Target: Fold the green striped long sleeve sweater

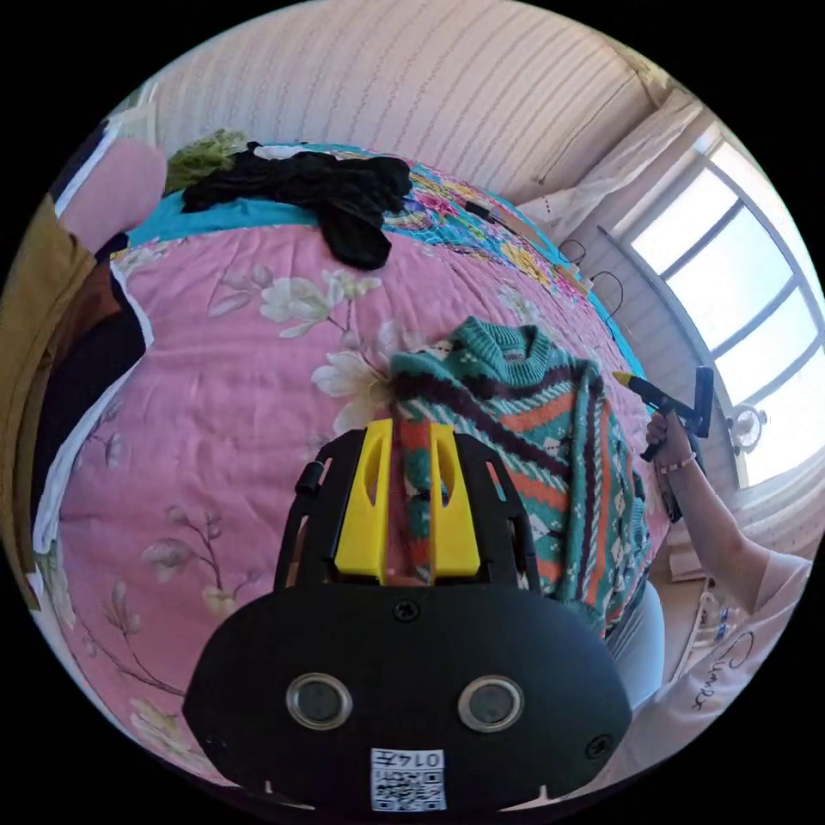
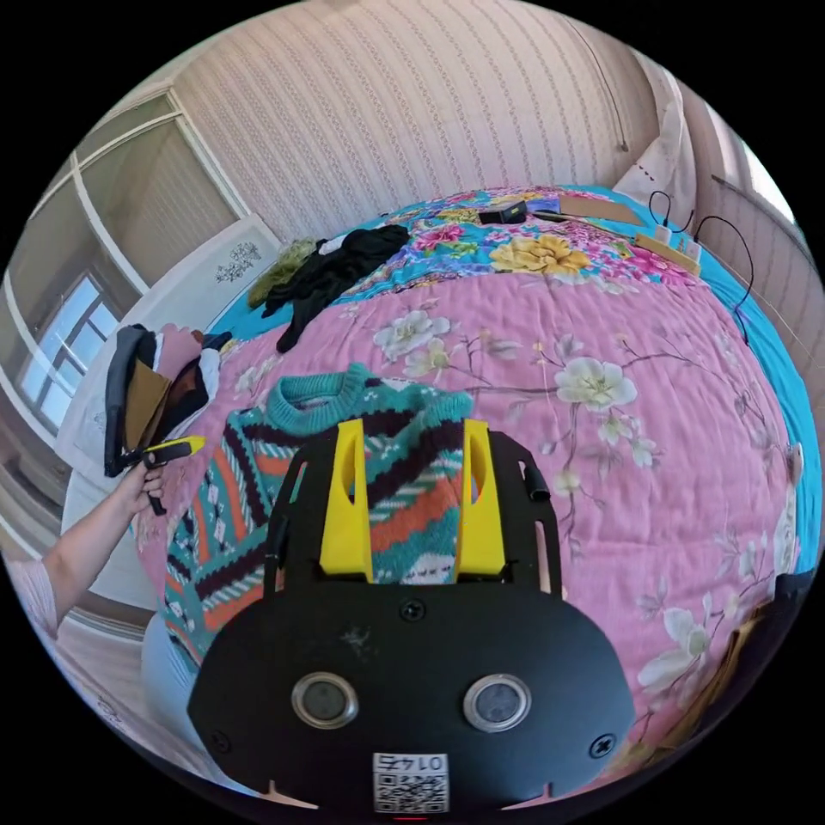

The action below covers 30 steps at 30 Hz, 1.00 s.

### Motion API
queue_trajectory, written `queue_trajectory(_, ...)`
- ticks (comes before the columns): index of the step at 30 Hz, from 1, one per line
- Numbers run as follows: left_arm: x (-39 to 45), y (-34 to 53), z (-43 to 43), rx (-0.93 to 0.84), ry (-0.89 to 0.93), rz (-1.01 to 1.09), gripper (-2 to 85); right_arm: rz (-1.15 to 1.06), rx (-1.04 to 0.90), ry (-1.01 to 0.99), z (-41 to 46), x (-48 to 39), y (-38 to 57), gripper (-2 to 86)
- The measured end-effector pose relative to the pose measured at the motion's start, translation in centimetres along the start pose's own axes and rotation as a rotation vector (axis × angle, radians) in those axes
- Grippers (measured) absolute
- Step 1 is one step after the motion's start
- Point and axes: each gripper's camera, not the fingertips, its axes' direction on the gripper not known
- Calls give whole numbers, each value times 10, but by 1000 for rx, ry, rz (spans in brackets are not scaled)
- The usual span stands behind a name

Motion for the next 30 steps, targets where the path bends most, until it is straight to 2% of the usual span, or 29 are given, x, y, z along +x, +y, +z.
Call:
queue_trajectory(2, -14, 3, 6, 25, 60, -70, 94, 14, -172, 52, 36, 2, -10, 134)
queue_trajectory(4, -17, 1, 17, 26, 123, -86, 104, 25, -218, 77, 45, 6, -8, 98)
queue_trajectory(9, -6, -3, 36, -111, 103, -24, 66, 6, -164, -6, 3, 5, -12, 56)
queue_trajectory(15, 6, 30, -64, 71, 211, 45, 48, 19, -23, -227, -99, 5, -15, 46)
queue_trajectory(17, 18, 71, -111, 141, 240, 127, 48, -58, 22, -207, -144, -11, 15, 46)
queue_trajectory(22, 34, 182, -164, 147, 288, 180, 48, -136, 43, -176, -202, -29, 113, 46)
queue_trajectory(26, 31, 277, -174, 99, 262, 106, 46, -64, -29, -100, -213, -27, 201, 47)
queue_trajectory(30, 20, 335, -164, 30, 205, 22, 44, 52, -107, -100, -210, -14, 258, 48)
